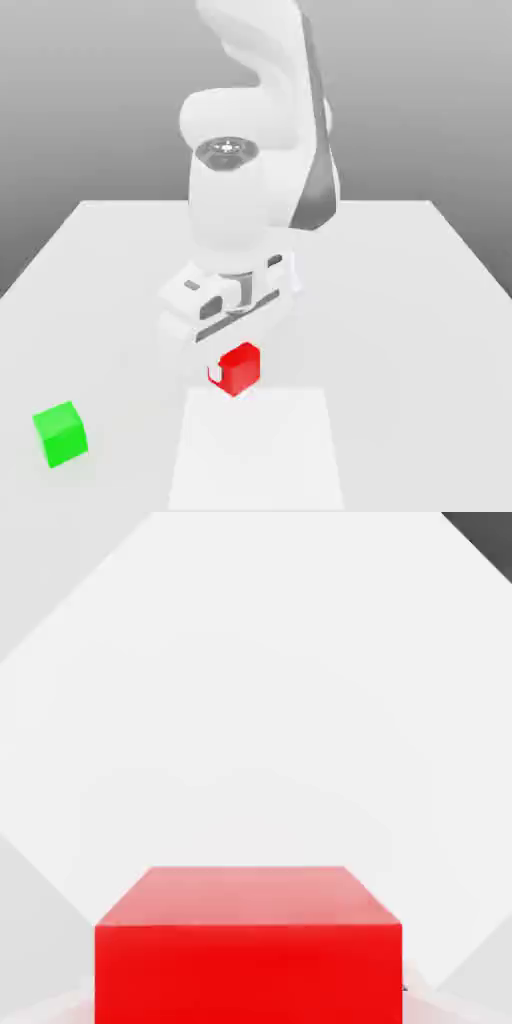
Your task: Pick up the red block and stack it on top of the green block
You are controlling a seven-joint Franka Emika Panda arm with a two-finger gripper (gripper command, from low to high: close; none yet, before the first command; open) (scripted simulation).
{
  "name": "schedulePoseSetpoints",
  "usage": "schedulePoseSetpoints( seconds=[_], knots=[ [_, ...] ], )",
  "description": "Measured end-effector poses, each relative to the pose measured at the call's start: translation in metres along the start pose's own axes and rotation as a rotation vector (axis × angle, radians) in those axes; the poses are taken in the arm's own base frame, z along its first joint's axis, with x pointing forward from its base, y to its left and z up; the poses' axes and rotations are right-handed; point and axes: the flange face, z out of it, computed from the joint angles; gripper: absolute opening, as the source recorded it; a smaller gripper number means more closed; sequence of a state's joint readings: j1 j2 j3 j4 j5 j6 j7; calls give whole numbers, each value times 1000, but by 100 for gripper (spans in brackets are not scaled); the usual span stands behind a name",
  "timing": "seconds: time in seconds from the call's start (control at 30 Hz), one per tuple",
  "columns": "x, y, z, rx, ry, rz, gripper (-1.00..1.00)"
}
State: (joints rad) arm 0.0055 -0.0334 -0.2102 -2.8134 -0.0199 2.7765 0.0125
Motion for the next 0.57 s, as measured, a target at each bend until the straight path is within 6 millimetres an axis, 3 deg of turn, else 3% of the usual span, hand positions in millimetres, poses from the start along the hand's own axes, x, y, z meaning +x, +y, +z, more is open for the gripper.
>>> schedulePoseSetpoints(
  seconds=[0.13, 0.27, 0.33, 0.43, 0.47, 0.57],
  knots=[
    [37, 74, -14, 1, -2, 356, -100],
    [60, 157, -29, 2, 1, 709, -100],
    [67, 167, -17, 3, 4, 757, -100],
    [68, 170, 18, 3, 4, 771, -100],
    [68, 170, 28, 3, 4, 773, 100],
    [68, 170, 28, 3, 4, 773, 100]
  ],
)
